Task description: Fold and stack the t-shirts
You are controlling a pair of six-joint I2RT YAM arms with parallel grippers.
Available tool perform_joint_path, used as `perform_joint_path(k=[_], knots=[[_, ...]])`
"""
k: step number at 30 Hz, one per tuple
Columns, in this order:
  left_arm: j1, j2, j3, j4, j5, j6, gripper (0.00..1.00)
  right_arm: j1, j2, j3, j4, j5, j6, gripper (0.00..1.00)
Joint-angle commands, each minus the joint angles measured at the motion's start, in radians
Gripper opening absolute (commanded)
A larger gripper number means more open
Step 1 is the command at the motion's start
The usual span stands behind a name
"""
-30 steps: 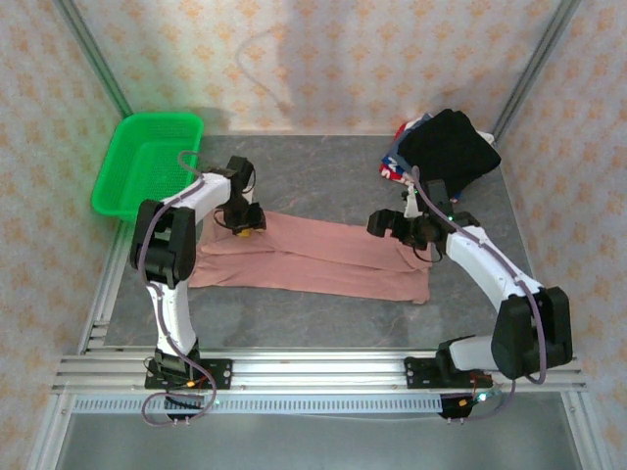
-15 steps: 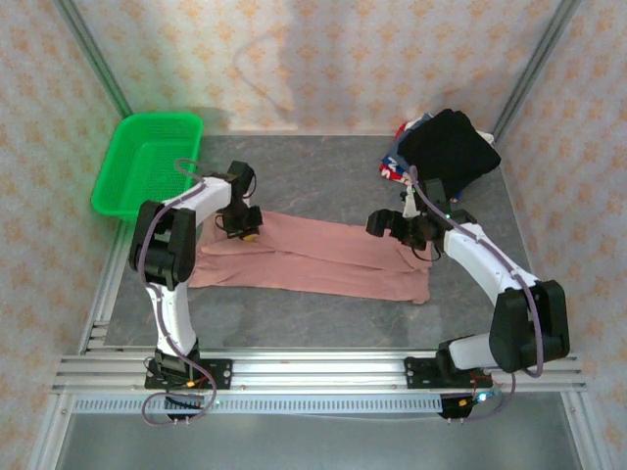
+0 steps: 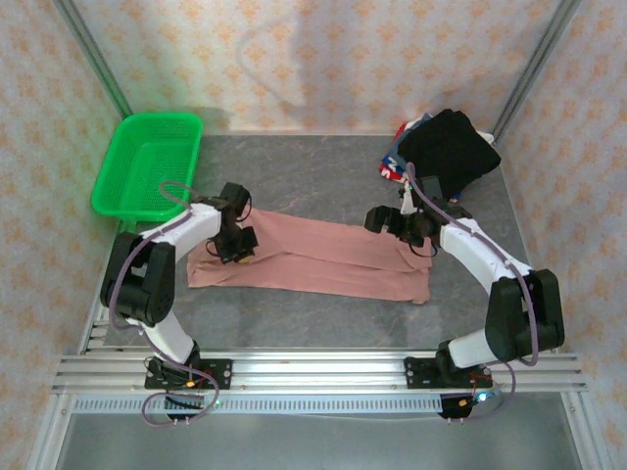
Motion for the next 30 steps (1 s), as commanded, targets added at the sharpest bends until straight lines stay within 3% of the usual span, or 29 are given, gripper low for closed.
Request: perform_joint_path(k=[1,6,11,16,20,24,30], knots=[[-0.027,-0.070,-0.072,0.019,-0.033,-0.090,0.03,0.002,0.012,0.034,0.023,0.029,0.015,0.99],[-0.086,-0.185,-0.175,0.057,0.060,-0.172,0.28,0.003,0.052,0.072,-0.040,0.117,0.026,0.99],[-0.096,-0.303,-0.109,0.025,0.071,-0.159,0.58,0.003,0.146,0.144,-0.118,0.232,0.077,0.99],[-0.029,-0.223,0.072,0.042,0.013,-0.134,0.60,0.003,0.279,0.256,-0.155,0.239,0.133,0.99],[0.009,-0.065,0.166,0.079,-0.065,-0.125,0.53,0.003,0.345,0.275,-0.164,0.223,0.176,1.00],[0.032,0.055,0.134,0.153,-0.114,-0.131,0.50,0.002,0.341,0.213,-0.160,0.238,0.198,0.99],[0.057,0.099,0.064,0.200,-0.190,-0.123,0.49,0.003,0.277,0.158,-0.166,0.298,0.176,0.96]])
